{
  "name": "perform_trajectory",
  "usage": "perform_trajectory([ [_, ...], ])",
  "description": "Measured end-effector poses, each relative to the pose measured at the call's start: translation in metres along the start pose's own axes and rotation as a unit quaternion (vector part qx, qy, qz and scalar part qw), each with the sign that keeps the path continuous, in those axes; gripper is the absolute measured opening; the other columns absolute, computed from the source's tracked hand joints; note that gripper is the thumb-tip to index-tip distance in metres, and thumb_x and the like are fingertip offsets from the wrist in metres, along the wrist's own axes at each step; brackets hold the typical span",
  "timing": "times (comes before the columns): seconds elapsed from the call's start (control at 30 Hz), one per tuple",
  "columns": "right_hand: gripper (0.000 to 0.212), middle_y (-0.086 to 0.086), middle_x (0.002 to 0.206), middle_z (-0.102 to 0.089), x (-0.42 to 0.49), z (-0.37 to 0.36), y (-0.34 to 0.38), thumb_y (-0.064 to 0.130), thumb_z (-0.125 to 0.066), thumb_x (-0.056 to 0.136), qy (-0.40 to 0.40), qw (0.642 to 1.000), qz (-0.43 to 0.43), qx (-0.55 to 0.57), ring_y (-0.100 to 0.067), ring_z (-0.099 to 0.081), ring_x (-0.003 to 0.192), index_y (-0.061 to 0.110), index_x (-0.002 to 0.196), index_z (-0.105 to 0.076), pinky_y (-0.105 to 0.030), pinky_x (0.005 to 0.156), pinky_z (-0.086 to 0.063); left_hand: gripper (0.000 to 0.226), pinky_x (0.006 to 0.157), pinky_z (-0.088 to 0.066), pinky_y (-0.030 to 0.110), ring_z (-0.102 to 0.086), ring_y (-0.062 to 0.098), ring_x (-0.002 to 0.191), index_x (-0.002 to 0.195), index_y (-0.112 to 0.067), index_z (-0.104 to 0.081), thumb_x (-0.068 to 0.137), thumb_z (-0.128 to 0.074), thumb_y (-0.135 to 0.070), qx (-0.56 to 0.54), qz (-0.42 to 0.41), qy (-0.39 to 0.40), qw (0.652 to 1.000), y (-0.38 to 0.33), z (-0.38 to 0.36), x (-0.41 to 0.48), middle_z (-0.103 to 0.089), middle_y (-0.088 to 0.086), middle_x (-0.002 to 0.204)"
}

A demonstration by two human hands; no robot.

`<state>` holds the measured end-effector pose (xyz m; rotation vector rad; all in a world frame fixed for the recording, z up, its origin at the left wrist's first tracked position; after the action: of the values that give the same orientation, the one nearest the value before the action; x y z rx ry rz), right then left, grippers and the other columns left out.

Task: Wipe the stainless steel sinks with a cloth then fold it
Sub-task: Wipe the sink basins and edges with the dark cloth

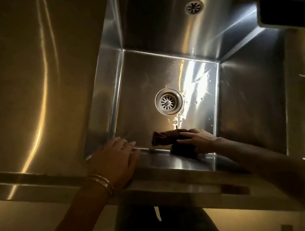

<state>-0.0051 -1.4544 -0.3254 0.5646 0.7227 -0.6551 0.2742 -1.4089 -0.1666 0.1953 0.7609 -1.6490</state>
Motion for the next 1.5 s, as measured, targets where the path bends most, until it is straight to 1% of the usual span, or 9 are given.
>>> perform_trajectory([
  [0.17, 0.037, 0.004, 0.141, -0.047, -0.101, 0.041, 0.022, 0.032, -0.047, 0.097, -0.098, 0.973, -0.072, 0.195, -0.014, -0.048, 0.124, 0.028, 0.133, -0.052, -0.03, 0.107, -0.038, 0.054, 0.11, -0.023, 0.031, -0.026, 0.018, 0.137, 0.144, -0.02, -0.028, 0.095, -0.045, -0.032, 0.05, -0.065, 0.059, 0.995, -0.049, 0.004, 0.058, -0.03, 0.001, 0.149],
  [0.27, 0.053, 0.006, 0.125, -0.058, -0.17, 0.066, 0.036, 0.057, -0.028, 0.093, -0.169, 0.942, -0.117, 0.267, -0.001, -0.048, 0.109, 0.028, 0.127, -0.057, -0.021, 0.099, -0.04, 0.053, 0.109, -0.024, 0.031, -0.03, 0.018, 0.135, 0.141, -0.021, -0.035, 0.091, -0.051, -0.024, 0.085, -0.153, 0.072, 0.982, -0.092, -0.023, 0.109, -0.033, -0.002, 0.147],
  [0.4, 0.067, 0.01, 0.127, -0.057, -0.215, 0.055, 0.049, 0.064, -0.007, 0.092, -0.187, 0.952, -0.106, 0.218, 0.001, -0.045, 0.114, 0.033, 0.131, -0.051, -0.019, 0.098, -0.031, 0.058, 0.112, -0.025, 0.038, -0.022, 0.02, 0.139, 0.143, -0.026, -0.032, 0.088, -0.052, -0.026, 0.275, -0.356, 0.128, 0.884, -0.123, -0.093, 0.155, -0.024, -0.003, 0.152],
  [0.57, 0.046, 0.005, 0.12, -0.063, -0.218, 0.027, 0.05, 0.047, -0.019, 0.101, -0.241, 0.951, -0.085, 0.173, -0.01, -0.06, 0.107, 0.029, 0.138, -0.04, -0.029, 0.085, -0.054, 0.076, 0.116, -0.003, 0.04, 0.0, 0.021, 0.145, 0.149, -0.024, -0.015, 0.086, -0.056, -0.034, 0.372, -0.472, 0.188, 0.777, -0.109, -0.164, 0.188, -0.004, 0.0, 0.158],
  [0.97, 0.043, 0.006, 0.12, -0.063, -0.213, 0.018, 0.046, 0.04, -0.031, 0.1, -0.288, 0.942, -0.037, 0.17, -0.008, -0.059, 0.107, 0.025, 0.138, -0.046, -0.025, 0.084, -0.052, 0.07, 0.109, -0.03, 0.035, -0.007, 0.021, 0.144, 0.147, -0.024, -0.023, 0.088, -0.052, -0.002, 0.215, -0.409, 0.076, 0.884, -0.09, -0.177, 0.219, -0.001, -0.005, 0.156],
  [1.1, 0.042, 0.006, 0.119, -0.063, -0.213, 0.019, 0.046, 0.039, -0.035, 0.1, -0.286, 0.941, -0.039, 0.178, -0.008, -0.059, 0.106, 0.024, 0.136, -0.049, -0.026, 0.08, -0.054, 0.059, 0.114, 0.001, 0.048, -0.003, 0.03, 0.144, 0.142, -0.017, -0.035, 0.087, -0.05, -0.033, 0.295, -0.43, 0.07, 0.851, -0.095, -0.195, 0.196, -0.008, 0.008, 0.157],
  [1.27, 0.042, 0.005, 0.119, -0.063, -0.213, 0.018, 0.046, 0.038, -0.037, 0.099, -0.288, 0.94, -0.033, 0.181, -0.009, -0.06, 0.104, 0.024, 0.137, -0.048, -0.028, 0.078, -0.054, 0.063, 0.11, 0.005, 0.055, 0.004, 0.03, 0.144, 0.146, -0.031, -0.024, 0.09, -0.049, -0.044, 0.315, -0.482, 0.084, 0.814, -0.118, -0.207, 0.208, -0.006, -0.002, 0.157],
  [1.4, 0.041, 0.005, 0.118, -0.063, -0.213, 0.016, 0.046, 0.039, -0.036, 0.1, -0.29, 0.939, -0.033, 0.184, -0.009, -0.06, 0.103, 0.025, 0.136, -0.048, -0.027, 0.077, -0.054, 0.043, 0.109, -0.012, 0.052, -0.017, 0.03, 0.142, 0.113, -0.032, -0.064, 0.073, -0.072, -0.045, 0.343, -0.498, 0.114, 0.789, -0.102, -0.203, 0.21, -0.045, 0.0, 0.142],
  [1.5, 0.041, 0.005, 0.117, -0.063, -0.212, 0.014, 0.045, 0.04, -0.036, 0.1, -0.287, 0.939, -0.033, 0.188, -0.009, -0.06, 0.102, 0.026, 0.137, -0.045, -0.027, 0.076, -0.054, 0.045, 0.115, -0.007, 0.053, 0.01, 0.025, 0.144, 0.106, -0.03, -0.066, 0.063, -0.082, -0.029, 0.318, -0.544, 0.085, 0.772, -0.045, -0.187, 0.204, -0.052, 0.002, 0.136],
])
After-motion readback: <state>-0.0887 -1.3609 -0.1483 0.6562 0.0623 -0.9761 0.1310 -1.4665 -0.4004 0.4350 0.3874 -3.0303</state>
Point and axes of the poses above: each hand's wrist, its own x-axis towards the middle knuckle, its own z-axis out of the back of the hand, y = z × x, the point moved 4 cm from there along x, towards the middle knuckle
